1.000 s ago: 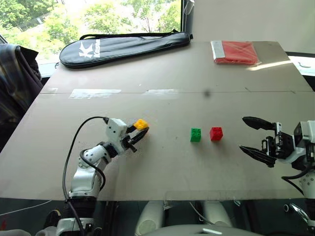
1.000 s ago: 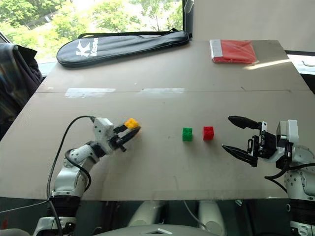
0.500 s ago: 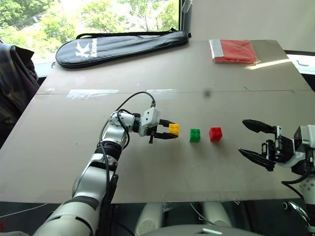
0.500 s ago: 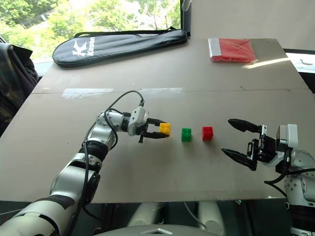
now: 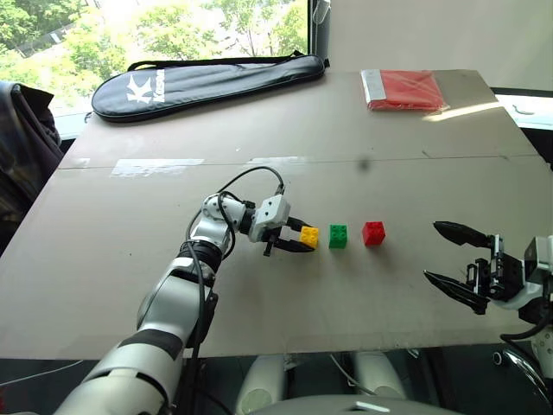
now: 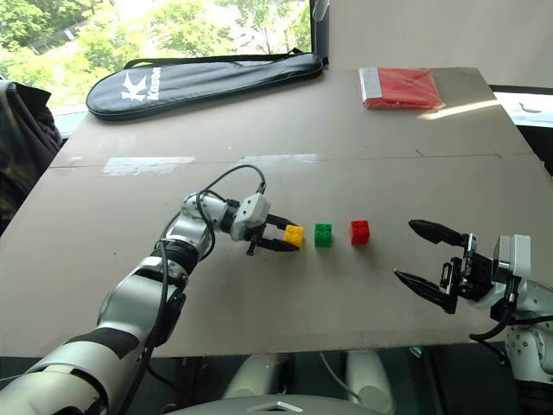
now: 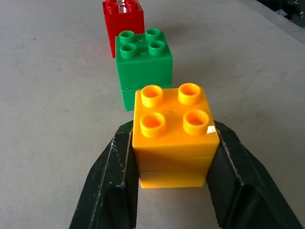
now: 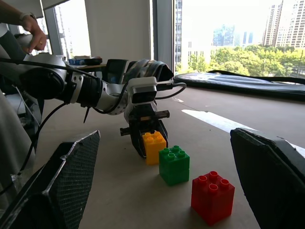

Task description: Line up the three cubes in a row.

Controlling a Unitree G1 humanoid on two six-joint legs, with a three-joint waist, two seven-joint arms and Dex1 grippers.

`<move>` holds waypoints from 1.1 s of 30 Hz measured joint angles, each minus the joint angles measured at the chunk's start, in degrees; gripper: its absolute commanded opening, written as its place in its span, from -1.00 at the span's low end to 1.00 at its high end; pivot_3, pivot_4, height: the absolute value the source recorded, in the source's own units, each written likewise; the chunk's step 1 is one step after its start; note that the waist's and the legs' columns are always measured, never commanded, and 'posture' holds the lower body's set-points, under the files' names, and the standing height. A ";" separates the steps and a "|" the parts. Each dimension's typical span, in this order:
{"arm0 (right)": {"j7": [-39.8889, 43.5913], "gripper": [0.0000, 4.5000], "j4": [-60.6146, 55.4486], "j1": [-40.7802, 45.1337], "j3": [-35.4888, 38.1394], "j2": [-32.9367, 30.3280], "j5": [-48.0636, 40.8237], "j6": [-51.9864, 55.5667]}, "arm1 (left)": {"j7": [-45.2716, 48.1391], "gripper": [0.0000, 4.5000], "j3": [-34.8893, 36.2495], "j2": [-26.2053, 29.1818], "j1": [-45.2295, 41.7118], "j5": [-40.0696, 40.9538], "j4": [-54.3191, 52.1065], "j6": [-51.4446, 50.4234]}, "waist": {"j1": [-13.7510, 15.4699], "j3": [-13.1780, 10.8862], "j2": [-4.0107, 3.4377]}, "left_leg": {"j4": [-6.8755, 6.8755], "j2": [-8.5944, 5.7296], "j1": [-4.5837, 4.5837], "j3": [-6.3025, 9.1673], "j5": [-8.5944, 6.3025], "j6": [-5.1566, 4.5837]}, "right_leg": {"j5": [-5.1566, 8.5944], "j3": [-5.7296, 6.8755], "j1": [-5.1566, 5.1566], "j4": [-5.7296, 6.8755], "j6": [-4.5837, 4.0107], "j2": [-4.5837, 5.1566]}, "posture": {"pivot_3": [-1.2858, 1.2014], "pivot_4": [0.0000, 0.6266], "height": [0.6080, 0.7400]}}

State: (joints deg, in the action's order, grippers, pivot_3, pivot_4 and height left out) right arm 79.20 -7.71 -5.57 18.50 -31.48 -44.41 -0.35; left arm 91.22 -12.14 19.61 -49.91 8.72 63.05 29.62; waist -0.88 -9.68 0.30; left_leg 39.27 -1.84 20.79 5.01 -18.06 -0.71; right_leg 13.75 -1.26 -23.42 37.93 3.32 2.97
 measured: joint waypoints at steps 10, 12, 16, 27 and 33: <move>2.87 1.00 4.46 2.71 0.00 -0.25 0.63 -0.44 | -0.63 -0.42 2.18 0.42 0.81 -0.69 -0.59 -0.89 | -0.13 0.00 0.00 | 0.00 0.03 -0.02 -0.01 0.00 0.01 | 0.00 -0.02 -0.01 0.01 -0.01 -0.04 | 0.03 -0.52 1.00; 3.07 1.00 4.63 2.79 0.00 -0.25 0.78 -0.53 | -0.05 -0.42 2.58 0.67 1.01 -0.66 -0.95 -1.65 | -0.15 0.00 0.00 | 0.00 0.04 -0.02 -0.01 0.00 0.01 | 0.00 -0.02 -0.01 0.01 -0.01 -0.06 | 0.03 -0.52 1.00; 3.55 1.00 5.32 2.90 0.00 -0.25 0.85 -0.77 | 0.03 -0.42 2.85 0.88 1.49 -0.68 -1.68 -1.93 | -0.11 0.00 0.00 | 0.00 0.05 -0.01 -0.01 0.01 0.01 | 0.00 -0.03 -0.01 0.00 -0.01 -0.05 | 0.03 -0.52 1.00; 4.24 1.00 6.55 2.96 0.00 -0.23 1.00 -1.40 | -0.02 -0.06 3.14 0.89 1.79 -0.81 -2.35 -3.31 | -0.13 0.00 -0.01 | 0.00 0.05 -0.02 -0.01 0.01 0.02 | 0.00 -0.04 -0.01 0.01 -0.01 -0.06 | 0.03 -0.52 1.00; 4.69 1.00 6.87 3.18 0.00 -0.22 1.07 -2.13 | -0.28 0.97 2.65 1.32 2.93 -2.40 -3.20 -3.82 | 0.07 0.01 -0.02 | 0.02 0.06 -0.04 0.00 0.01 0.02 | 0.00 -0.04 0.02 0.03 -0.01 -0.05 | 0.03 -0.52 1.00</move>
State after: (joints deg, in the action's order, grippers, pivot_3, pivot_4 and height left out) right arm 83.89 -0.84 -2.39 18.49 -31.71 -43.35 -2.49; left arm 90.93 -9.48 20.94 -46.98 6.32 59.85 25.80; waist -0.81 -9.67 0.28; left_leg 39.29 -1.78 20.76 5.01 -18.05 -0.69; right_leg 13.74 -1.30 -23.41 37.96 3.31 2.92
